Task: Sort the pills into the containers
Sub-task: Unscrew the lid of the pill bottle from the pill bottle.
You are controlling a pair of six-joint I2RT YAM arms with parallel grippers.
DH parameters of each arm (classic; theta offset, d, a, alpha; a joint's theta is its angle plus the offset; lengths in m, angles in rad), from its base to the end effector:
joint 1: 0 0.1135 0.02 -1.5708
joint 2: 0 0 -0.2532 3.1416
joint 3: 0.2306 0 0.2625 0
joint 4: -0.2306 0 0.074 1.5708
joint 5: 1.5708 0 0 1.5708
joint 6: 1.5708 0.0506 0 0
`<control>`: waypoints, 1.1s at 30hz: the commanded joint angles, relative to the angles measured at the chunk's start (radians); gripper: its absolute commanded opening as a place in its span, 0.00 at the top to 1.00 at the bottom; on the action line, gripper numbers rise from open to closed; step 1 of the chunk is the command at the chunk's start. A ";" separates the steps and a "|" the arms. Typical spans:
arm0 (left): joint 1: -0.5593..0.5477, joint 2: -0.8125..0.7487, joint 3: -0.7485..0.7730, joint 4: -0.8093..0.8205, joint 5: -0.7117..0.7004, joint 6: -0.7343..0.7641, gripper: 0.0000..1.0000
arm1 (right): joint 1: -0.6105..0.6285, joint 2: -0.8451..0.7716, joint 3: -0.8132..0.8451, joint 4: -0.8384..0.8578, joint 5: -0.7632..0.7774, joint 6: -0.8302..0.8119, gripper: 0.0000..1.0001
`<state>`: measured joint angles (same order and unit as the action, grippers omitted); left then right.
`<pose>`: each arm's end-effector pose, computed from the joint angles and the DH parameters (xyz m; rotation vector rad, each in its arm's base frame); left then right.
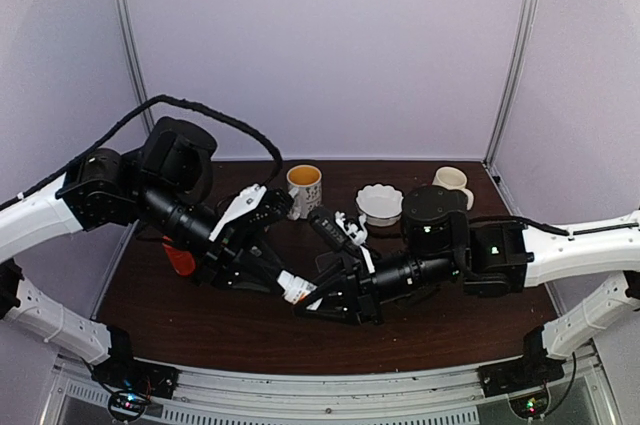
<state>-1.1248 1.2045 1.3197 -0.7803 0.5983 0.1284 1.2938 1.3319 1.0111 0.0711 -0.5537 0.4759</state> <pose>0.0896 -0.2535 0.3674 1.6643 1.6974 -1.1835 0.0660 0.3294 0.3069 -1.2698 1.7554 1.6527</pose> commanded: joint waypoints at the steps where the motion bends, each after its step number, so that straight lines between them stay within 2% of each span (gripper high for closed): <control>1: -0.006 0.080 0.075 0.035 -0.011 -0.196 1.00 | 0.016 -0.038 0.049 -0.109 0.221 -0.126 0.83; 7: -0.004 0.127 0.135 0.031 -0.026 -0.387 1.00 | 0.083 -0.026 0.091 -0.251 0.520 -0.268 0.85; 13: 0.014 0.121 0.161 0.070 0.006 -0.595 1.00 | 0.139 -0.016 0.082 -0.234 0.768 -0.338 0.90; 16: 0.048 0.106 0.120 0.121 0.035 -0.734 1.00 | 0.168 -0.015 0.083 -0.225 0.894 -0.381 0.87; 19: 0.078 0.099 0.053 0.194 0.091 -0.868 1.00 | 0.207 -0.001 0.099 -0.238 1.035 -0.448 0.89; 22: 0.083 0.118 0.033 0.204 0.132 -0.922 1.00 | 0.253 0.019 0.106 -0.236 1.181 -0.537 0.91; 25: 0.083 0.129 0.018 0.221 0.148 -0.968 1.00 | 0.284 0.041 0.104 -0.222 1.252 -0.580 0.91; 29: 0.084 0.129 0.016 0.229 0.143 -0.977 1.00 | 0.287 0.045 0.093 -0.205 1.256 -0.569 0.91; 33: 0.089 0.104 0.001 0.267 0.138 -0.950 0.69 | 0.285 0.019 0.063 -0.177 1.215 -0.536 0.91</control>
<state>-1.0214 1.3315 1.3350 -0.6552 0.6636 -0.7959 1.5883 1.3640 1.0889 -0.1642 0.6163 -0.0685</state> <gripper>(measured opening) 0.290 0.265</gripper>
